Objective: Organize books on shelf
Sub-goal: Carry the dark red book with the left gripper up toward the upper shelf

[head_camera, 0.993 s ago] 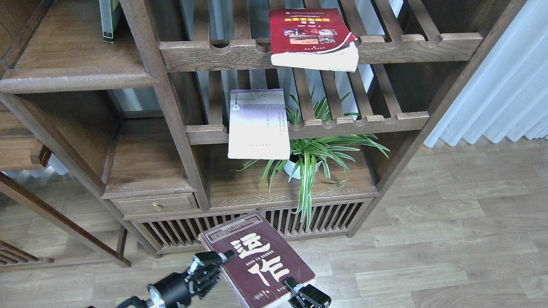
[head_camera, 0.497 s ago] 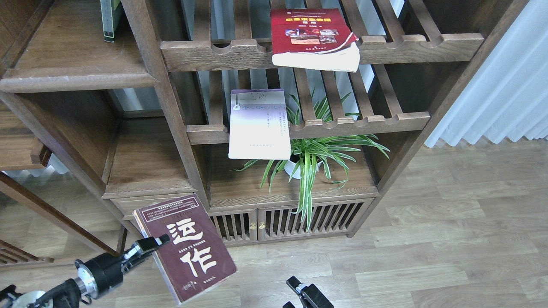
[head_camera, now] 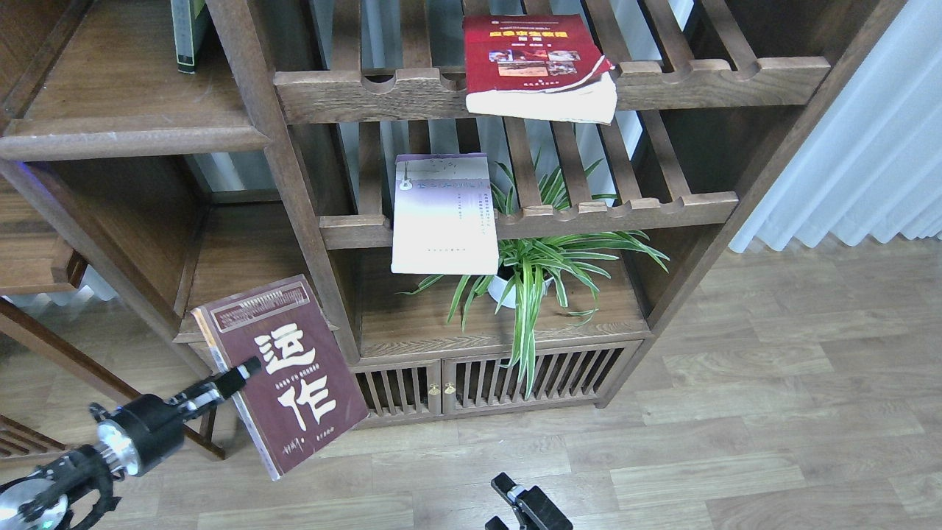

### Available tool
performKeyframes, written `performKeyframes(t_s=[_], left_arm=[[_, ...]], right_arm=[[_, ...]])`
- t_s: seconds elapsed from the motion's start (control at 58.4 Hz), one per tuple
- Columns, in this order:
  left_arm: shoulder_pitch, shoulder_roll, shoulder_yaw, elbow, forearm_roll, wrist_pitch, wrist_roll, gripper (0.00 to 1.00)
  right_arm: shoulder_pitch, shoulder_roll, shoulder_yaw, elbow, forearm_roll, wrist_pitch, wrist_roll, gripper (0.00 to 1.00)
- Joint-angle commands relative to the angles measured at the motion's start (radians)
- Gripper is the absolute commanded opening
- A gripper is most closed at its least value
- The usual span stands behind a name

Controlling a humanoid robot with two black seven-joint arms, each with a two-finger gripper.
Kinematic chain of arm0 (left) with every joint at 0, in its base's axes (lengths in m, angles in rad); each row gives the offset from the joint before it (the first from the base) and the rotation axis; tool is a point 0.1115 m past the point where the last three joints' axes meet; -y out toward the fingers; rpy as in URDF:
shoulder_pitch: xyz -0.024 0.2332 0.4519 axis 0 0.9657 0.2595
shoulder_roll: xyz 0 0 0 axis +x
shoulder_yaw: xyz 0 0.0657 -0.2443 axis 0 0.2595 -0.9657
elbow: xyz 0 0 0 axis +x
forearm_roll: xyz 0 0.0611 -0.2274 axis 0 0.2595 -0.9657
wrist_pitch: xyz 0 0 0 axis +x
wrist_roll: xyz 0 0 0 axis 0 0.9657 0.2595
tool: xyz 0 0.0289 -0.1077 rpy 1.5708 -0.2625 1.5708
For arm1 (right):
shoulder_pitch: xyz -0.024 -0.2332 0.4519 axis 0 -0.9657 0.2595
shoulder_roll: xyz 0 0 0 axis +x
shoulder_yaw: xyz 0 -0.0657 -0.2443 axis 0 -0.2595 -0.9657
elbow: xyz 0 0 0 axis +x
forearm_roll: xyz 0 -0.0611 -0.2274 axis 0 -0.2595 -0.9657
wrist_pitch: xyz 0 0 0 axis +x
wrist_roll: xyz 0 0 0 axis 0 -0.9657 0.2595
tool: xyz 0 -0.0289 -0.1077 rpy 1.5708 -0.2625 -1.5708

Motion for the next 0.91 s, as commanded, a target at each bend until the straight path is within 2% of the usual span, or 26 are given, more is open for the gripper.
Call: performKeyframes(t_s=[0.0, 0.12, 0.171, 0.36, 0.565, 0.891], left_arm=[[0.021, -0.029, -0.085, -0.02, -0.033, 0.0, 0.0, 0.04], [0.016, -0.036, -0.129, -0.02, -0.114, 0.0, 0.0, 0.04], [-0.014, -0.028, -0.146, -0.02, -0.229, 0.0, 0.0, 0.04], [-0.103, 0.004, -0.203, -0.02, -0.353, 0.0, 0.0, 0.04], [-0.227, 0.148, -0.23, -0.02, -0.442, 0.0, 0.0, 0.04], [-0.402, 0.303, -0.232, -0.018, -0.436, 0.0, 0.0, 0.04]], right_arm=[[0.0, 0.0, 0.0, -0.001, -0.001, 0.0, -0.001, 0.99], [0.0, 0.0, 0.002, -0.006, -0.003, 0.0, -0.001, 0.99], [0.0, 0.0, 0.002, -0.012, -0.005, 0.0, -0.001, 0.99], [0.0, 0.0, 0.002, -0.015, -0.005, 0.0, -0.001, 0.99], [0.006, 0.0, 0.002, -0.035, -0.005, 0.0, -0.001, 0.99], [0.023, 0.0, 0.003, -0.058, -0.005, 0.0, 0.001, 0.99]])
